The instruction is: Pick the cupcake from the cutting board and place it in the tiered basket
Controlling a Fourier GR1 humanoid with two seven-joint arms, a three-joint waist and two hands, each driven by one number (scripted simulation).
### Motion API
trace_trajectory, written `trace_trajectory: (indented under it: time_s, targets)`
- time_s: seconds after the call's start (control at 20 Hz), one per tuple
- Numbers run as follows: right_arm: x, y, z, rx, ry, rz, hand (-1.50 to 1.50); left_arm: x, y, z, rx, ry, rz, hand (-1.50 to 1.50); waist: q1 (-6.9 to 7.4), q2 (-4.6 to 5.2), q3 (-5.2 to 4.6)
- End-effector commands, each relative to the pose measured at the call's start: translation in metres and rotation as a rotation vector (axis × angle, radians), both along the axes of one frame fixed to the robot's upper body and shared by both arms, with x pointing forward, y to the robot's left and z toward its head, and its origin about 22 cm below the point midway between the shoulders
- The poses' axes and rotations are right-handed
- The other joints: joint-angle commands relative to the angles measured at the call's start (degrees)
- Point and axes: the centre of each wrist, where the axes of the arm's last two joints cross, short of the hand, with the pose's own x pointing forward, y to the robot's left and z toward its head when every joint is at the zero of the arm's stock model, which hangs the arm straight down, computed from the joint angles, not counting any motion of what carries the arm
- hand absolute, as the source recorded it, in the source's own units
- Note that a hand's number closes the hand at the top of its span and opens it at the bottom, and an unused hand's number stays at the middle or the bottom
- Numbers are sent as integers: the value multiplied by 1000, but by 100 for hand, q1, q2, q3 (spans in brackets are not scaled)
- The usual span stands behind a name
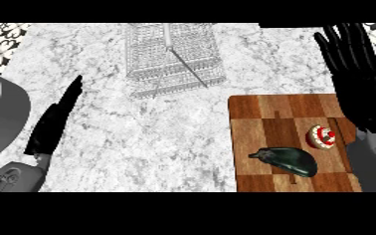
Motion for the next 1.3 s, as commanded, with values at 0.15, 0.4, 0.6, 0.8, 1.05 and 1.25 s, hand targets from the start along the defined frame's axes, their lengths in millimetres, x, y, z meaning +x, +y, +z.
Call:
trace_trajectory:
  time_s: [0.15, 0.4, 0.6, 0.8, 1.05, 1.25]
  targets:
    - [11, 14, -40, -41, 321, 76, -150, 8, -30, 3, -193, -8, -115, 0, 77, -217, -117]
    - [-3, 28, -83, -57, 565, 68, -150, -11, -89, -26, -355, 20, -180, 0, 32, -238, -115]
    - [5, 13, -90, -28, 361, 41, -150, -3, -69, -26, -356, 33, -185, 0, 25, -239, -111]
    - [-3, -36, -27, -249, 271, 7, -150, -10, -76, -32, -355, 26, -161, 0, -23, -254, -115]
    - [-8, -76, 43, -776, 292, -82, -150, -10, -62, -32, -362, 45, -150, 0, -72, -282, -138]
    - [-15, -72, 83, -1169, 374, -6, -150, -9, -71, -33, -352, 53, -157, 0, -65, -290, -145]
